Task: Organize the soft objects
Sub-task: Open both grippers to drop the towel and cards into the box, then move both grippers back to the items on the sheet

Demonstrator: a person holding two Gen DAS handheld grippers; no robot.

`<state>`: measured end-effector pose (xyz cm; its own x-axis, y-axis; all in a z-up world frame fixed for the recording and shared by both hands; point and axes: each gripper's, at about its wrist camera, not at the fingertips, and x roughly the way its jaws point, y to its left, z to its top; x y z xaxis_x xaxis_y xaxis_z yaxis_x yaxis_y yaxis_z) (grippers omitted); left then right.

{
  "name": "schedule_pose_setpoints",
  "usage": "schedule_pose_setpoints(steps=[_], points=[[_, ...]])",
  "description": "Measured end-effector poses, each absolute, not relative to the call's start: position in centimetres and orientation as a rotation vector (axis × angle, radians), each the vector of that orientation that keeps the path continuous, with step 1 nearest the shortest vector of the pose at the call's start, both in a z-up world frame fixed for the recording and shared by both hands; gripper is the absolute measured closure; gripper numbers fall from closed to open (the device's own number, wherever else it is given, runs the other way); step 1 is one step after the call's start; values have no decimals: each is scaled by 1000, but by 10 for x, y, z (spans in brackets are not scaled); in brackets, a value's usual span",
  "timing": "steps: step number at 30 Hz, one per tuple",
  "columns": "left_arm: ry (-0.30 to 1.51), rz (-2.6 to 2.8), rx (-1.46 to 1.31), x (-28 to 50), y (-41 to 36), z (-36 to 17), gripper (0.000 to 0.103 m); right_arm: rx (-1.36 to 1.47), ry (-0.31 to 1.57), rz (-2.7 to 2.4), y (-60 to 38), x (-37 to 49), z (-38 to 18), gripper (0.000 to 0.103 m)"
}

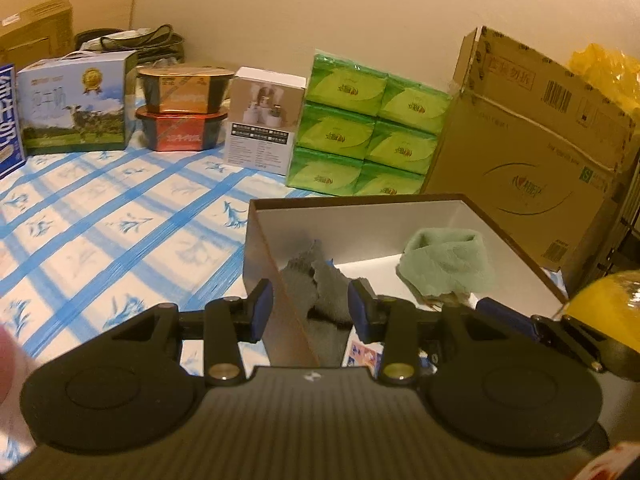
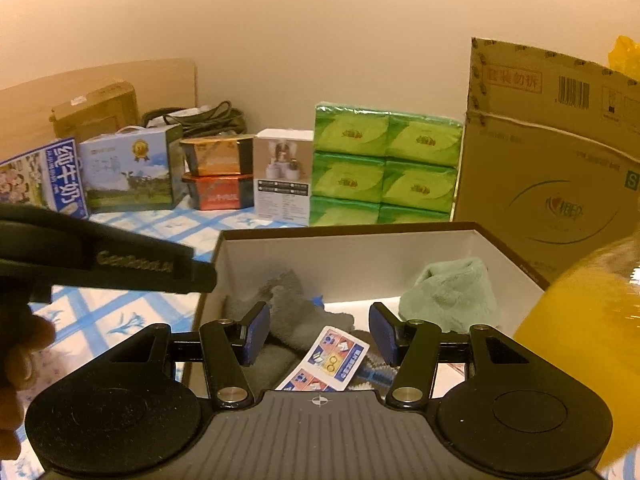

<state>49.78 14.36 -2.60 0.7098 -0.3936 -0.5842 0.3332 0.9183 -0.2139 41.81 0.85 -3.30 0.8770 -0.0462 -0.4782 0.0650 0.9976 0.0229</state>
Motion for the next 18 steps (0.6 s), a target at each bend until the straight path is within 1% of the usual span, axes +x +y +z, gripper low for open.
schedule_pose_setpoints(steps=[9, 18], points=[[644, -341, -142, 433, 161, 5, 66, 38, 484, 12, 5, 375, -7, 48], [597, -234, -163, 350, 166, 39, 66, 72, 466, 151, -11, 323, 20, 47]])
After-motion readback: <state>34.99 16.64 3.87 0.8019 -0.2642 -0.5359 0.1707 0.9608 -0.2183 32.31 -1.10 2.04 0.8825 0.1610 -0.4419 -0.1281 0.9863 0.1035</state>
